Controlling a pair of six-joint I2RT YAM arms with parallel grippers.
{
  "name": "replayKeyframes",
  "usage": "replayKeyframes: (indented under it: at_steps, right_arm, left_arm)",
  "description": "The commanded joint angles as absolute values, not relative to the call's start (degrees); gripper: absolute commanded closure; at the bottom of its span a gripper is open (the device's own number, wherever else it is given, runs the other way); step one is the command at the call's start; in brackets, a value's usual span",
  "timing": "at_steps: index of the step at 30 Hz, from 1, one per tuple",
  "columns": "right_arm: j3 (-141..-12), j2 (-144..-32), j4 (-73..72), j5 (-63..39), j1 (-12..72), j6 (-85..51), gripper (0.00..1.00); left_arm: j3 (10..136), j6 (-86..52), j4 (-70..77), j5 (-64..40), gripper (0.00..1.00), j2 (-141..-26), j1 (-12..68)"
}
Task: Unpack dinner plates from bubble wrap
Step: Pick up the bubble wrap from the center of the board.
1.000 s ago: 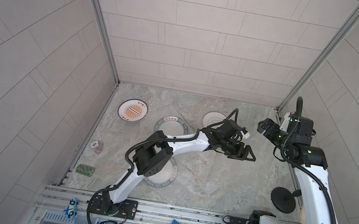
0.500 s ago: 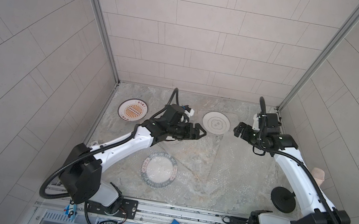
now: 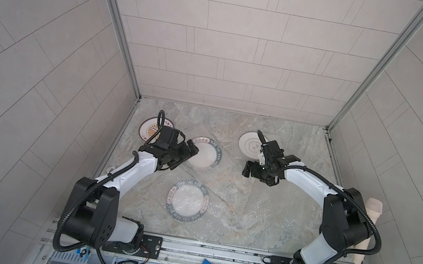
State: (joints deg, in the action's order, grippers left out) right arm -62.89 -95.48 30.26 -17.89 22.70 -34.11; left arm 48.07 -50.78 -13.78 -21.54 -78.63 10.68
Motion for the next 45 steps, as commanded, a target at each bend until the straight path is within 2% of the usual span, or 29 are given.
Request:
replayKeyframes:
  at_steps: [1,10,16,22,26,29,40,45]
  right_arm:
    - [-61.4,-96.3,28.9,-17.7,22.2,-34.5,0.0]
    - [-59.2,-96.3,28.8,-17.4,19.5,-34.2,0.0]
    - [-59.8,-94.5,29.0,-18.7,19.5,-33.6,0.0]
    - [-61.0,-93.0,28.5,-22.0,19.6,-32.6,0.0]
    - [-61.4,-91.6,28.1,-24.4,19.6,-32.2,0.0]
    - [-61.8,-90.7,28.5,-24.8,19.6,-31.9,0.0]
    - [-64.4,-89.6,31.4,-24.3,19.3,-30.0,0.0]
    - [-66.9,-88.8,30.6,-30.6,16.4,-31.2,0.0]
  left_arm:
    - [48.4,-51.0,-13.5,-20.6,0.04,-82.3,8.3]
    - [53.7,-48.7,-12.6,-16.1,0.12,-93.2,7.5]
    - [54.3,-49.9,-8.7,-16.7,0.31,-97.6,7.5]
    - [54.9,-50.3,-6.7,-17.4,0.46,-100.4,7.1]
    - [55.2,-50.4,-5.9,-17.5,0.61,-101.7,6.9]
    - [55.2,-50.8,-4.8,-18.0,0.71,-102.3,6.8]
    - [56.4,-51.9,-1.1,-25.0,0.91,-98.3,5.3]
    - [60.1,-48.4,-6.2,-27.2,0.97,-93.7,4.6]
